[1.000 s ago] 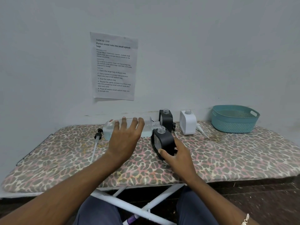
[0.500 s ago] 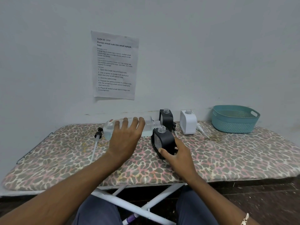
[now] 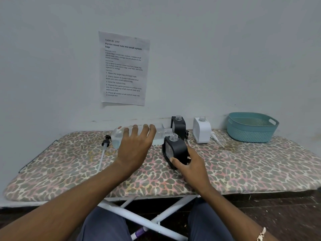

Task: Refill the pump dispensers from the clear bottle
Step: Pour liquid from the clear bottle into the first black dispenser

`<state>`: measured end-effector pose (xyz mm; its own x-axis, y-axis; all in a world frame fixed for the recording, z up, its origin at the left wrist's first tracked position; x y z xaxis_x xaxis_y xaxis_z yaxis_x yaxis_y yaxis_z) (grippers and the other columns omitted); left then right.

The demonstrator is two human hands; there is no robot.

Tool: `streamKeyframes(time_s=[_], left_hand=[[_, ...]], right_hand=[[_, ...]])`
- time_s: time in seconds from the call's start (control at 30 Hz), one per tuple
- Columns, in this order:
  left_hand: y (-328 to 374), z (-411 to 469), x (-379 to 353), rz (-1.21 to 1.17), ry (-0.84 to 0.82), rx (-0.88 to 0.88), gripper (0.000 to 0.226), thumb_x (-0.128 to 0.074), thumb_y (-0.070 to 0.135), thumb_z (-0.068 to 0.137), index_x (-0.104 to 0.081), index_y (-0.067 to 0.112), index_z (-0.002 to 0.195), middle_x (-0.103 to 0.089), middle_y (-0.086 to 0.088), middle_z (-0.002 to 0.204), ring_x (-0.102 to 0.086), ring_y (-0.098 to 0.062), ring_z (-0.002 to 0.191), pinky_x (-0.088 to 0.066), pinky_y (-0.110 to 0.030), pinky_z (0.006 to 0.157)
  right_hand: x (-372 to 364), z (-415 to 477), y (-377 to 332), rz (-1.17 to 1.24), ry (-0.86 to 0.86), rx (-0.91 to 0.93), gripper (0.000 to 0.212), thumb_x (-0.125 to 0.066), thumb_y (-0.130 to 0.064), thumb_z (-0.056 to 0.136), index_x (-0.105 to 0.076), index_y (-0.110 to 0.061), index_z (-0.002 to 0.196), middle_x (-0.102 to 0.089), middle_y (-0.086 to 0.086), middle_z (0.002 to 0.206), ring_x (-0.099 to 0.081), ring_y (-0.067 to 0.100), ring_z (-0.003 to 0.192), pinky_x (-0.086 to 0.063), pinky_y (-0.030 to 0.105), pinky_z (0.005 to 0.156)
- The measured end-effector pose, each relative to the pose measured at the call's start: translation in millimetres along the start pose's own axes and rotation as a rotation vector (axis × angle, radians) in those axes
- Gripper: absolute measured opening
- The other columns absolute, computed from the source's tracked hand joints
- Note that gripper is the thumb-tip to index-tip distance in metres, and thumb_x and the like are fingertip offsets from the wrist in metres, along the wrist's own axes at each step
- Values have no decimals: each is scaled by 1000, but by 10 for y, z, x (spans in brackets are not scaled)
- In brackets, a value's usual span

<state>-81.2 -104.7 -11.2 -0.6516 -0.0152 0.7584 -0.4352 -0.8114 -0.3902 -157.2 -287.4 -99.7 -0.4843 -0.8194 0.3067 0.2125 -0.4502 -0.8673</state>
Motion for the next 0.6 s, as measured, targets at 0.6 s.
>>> streamKeyframes(time_s=[0.6], left_hand=[[-4, 9, -10, 4, -23, -6, 69, -76, -12, 73, -53, 4, 136, -68, -17, 125, -67, -48, 110, -56, -60, 86]], right_hand=[[-31, 9, 60, -41, -10, 17, 45, -76, -32, 86, -62, -37, 128, -68, -15, 118, -63, 3, 108, -54, 32, 93]])
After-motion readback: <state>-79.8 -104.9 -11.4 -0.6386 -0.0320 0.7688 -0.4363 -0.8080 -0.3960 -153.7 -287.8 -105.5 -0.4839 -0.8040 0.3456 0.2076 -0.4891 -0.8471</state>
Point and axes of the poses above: each hand's wrist, its own z-axis towards the middle knuckle, its own x-axis out of the back of the hand, y = z × x, the point moved 5 cm from there along z, towards the middle knuckle
